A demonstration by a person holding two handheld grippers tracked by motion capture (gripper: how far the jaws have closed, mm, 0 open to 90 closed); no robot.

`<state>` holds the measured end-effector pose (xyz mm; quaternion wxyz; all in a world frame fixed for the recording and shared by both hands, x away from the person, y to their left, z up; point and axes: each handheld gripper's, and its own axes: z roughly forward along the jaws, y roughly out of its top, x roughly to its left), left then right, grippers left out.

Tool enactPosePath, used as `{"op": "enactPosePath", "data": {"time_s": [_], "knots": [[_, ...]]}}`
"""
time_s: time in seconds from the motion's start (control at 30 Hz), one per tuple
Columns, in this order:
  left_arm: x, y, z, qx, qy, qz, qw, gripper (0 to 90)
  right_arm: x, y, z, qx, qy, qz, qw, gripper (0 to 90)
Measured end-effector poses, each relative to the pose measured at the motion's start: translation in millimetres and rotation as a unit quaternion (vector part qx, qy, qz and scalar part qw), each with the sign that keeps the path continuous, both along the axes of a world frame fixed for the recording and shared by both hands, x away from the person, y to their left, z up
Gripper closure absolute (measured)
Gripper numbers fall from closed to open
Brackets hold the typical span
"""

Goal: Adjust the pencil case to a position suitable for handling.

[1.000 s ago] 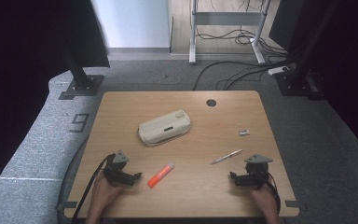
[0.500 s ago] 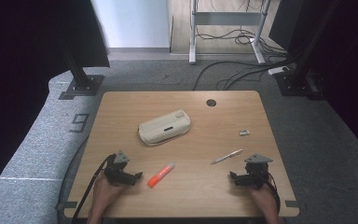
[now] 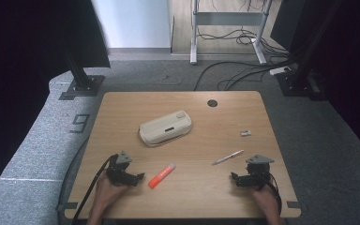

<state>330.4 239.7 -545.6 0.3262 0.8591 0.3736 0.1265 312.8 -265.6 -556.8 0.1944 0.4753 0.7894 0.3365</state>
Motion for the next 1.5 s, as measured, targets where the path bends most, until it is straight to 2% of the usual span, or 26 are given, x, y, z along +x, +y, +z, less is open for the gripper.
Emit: {"op": "enactPosePath", "data": {"time_s": [0.07, 0.2, 0.4, 0.53, 0.57, 0.73, 0.87, 1.13, 1.23, 1.3, 1.5], "knots": [[0.0, -0.9, 0.9, -0.009, 0.006, -0.006, 0.9999, 2.3, 0.0, 0.0, 0.0, 0.0, 0.0, 0.0, 1.0, 0.0], [1.2, -3.1, 5.4, -0.013, 0.007, -0.009, 0.9999, 2.3, 0.0, 0.0, 0.0, 0.0, 0.0, 0.0, 1.0, 0.0], [7.1, -5.5, 13.8, -0.032, 0.01, -0.014, 0.9993, 3.4, 0.0, 0.0, 0.0, 0.0, 0.0, 0.0, 1.0, 0.0], [11.2, -10.3, 19.9, -0.025, 0.007, -0.019, 0.9995, 3.5, 0.0, 0.0, 0.0, 0.0, 0.0, 0.0, 1.0, 0.0], [14.1, -12.0, 22.4, -0.033, 0.01, -0.024, 0.9991, 4.2, 0.0, 0.0, 0.0, 0.0, 0.0, 0.0, 1.0, 0.0], [20.8, -13.5, 25.6, -0.039, 0.011, -0.029, 0.9987, 4.9, 0.0, 0.0, 0.0, 0.0, 0.0, 0.0, 1.0, 0.0], [27.5, -13.9, 30.3, -0.04, 0.008, -0.026, 0.9988, 5.3, 0.0, 0.0, 0.0, 0.0, 0.0, 0.0, 1.0, 0.0], [40.5, -21.5, 41.0, -0.046, 0.0, -0.034, 0.9984, 6.7, 0.0, 0.0, 0.0, 0.0, 0.0, 0.0, 1.0, 0.0], [43.3, -21.7, 42.4, -0.054, 0.002, -0.036, 0.9979, 7.2, 0.0, 0.0, 0.0, 0.0, 0.0, 0.0, 1.0, 0.0], [47.6, -23.6, 44.8, -0.047, 0.001, -0.034, 0.9983, 7.3, 0.0, 0.0, 0.0, 0.0, 0.0, 0.0, 1.0, 0.0], [55.1, -26.7, 52.2, -0.05, 0.002, -0.039, 0.998, 8.1, 0.0, 0.0, 0.0, 0.0, 0.0, 0.0, 1.0, 0.0]]}}
